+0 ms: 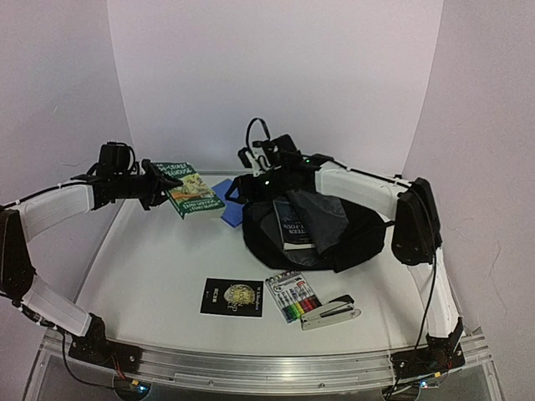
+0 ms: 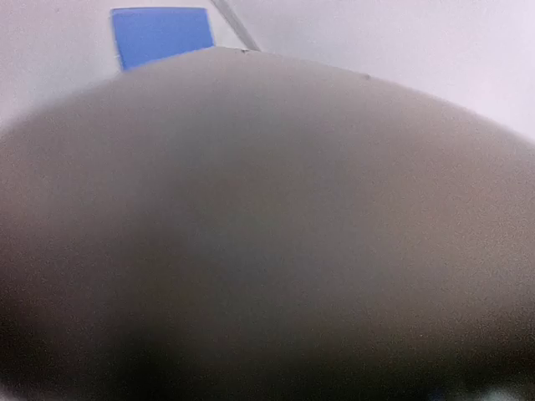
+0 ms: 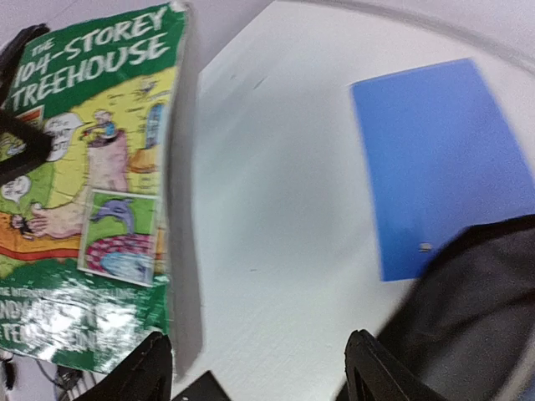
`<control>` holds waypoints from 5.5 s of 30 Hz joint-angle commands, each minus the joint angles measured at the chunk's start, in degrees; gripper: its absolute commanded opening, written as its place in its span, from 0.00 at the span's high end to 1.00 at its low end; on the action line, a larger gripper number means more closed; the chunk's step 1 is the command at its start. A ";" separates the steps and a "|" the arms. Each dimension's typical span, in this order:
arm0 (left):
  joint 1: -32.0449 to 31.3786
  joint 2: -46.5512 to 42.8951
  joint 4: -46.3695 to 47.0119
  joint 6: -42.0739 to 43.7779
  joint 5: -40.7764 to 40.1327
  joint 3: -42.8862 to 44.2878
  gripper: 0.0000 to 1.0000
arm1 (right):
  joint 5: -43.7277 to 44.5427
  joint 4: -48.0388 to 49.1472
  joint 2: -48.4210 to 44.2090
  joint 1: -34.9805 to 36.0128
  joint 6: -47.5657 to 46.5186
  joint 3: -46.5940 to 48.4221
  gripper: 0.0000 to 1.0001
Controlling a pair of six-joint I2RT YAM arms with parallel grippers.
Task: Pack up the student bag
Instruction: Pick up the book from the center of the board, then place the book in the student bag.
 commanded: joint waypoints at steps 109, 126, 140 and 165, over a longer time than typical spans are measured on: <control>-23.37 69.18 43.88 -21.12 22.66 60.83 1.00 | 1.14 -12.24 -14.19 -12.46 12.44 0.94 1.00; -23.23 59.82 1.15 3.79 13.46 56.17 0.36 | 1.60 -12.22 -18.83 -13.27 6.00 -8.78 1.00; -23.24 61.50 9.54 1.23 16.31 55.64 0.75 | -0.51 -12.45 -19.26 -13.49 5.82 -8.94 1.00; -23.93 55.33 11.45 4.03 10.00 46.85 0.47 | -3.62 -12.77 -19.41 -13.92 5.40 -9.80 1.00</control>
